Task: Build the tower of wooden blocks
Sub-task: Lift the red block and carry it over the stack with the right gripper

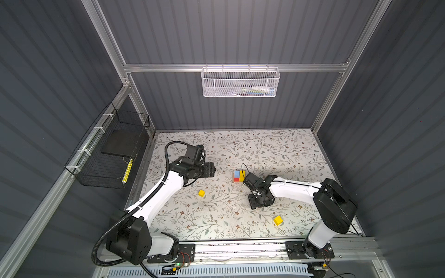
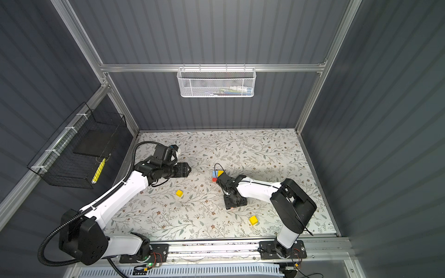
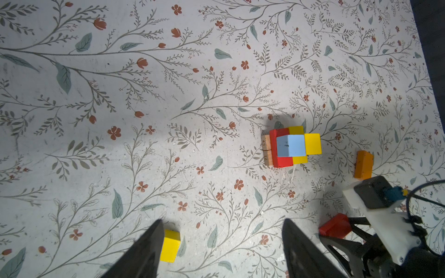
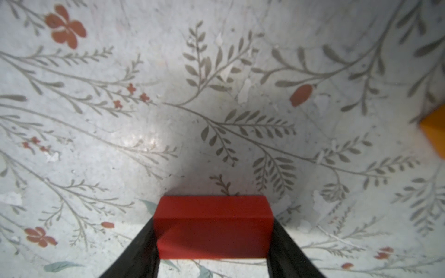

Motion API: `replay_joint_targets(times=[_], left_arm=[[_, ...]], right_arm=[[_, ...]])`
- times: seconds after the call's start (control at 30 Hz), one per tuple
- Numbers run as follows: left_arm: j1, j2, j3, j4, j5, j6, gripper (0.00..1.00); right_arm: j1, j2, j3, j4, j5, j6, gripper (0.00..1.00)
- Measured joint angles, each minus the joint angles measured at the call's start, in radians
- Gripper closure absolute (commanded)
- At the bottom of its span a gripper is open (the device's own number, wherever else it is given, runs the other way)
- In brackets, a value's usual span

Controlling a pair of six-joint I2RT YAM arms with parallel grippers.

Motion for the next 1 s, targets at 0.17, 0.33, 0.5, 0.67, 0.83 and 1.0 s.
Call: replay_joint_targets(times=[0.17, 0.33, 0.5, 0.67, 0.83, 1.0], left_arm=[[0.002, 0.0, -0.002, 0.0, 0.0, 0.0, 0.23], [0.015, 0.0, -0.002, 0.0, -0.004, 0.0, 0.23], [0.06, 0.0, -0.002, 0.0, -0.002, 0.003, 0.23], [0.132, 0.002, -0.002, 0.0, 0.014, 0.003, 0.24], [0.169, 0.027, 0.003, -0.005, 0.027, 0.003, 0.24], [0.17, 0.059, 0.031, -0.025, 0.034, 0.003, 0.24]], right_arm=[[0.0, 0.0, 0.053, -0.051, 0.014, 0.0, 0.5], [0.0, 0.005, 0.218, -0.135, 0.039, 0.0, 0.49], [-0.006, 0.095, 0.436, -0.209, 0.056, 0.007, 0.5], [-0.026, 0.213, 0.617, -0.296, 0.072, 0.03, 0.51], [-0.064, 0.284, 0.754, -0.347, 0.08, 0.075, 0.53], [-0.092, 0.336, 0.842, -0.381, 0.079, 0.12, 0.53]])
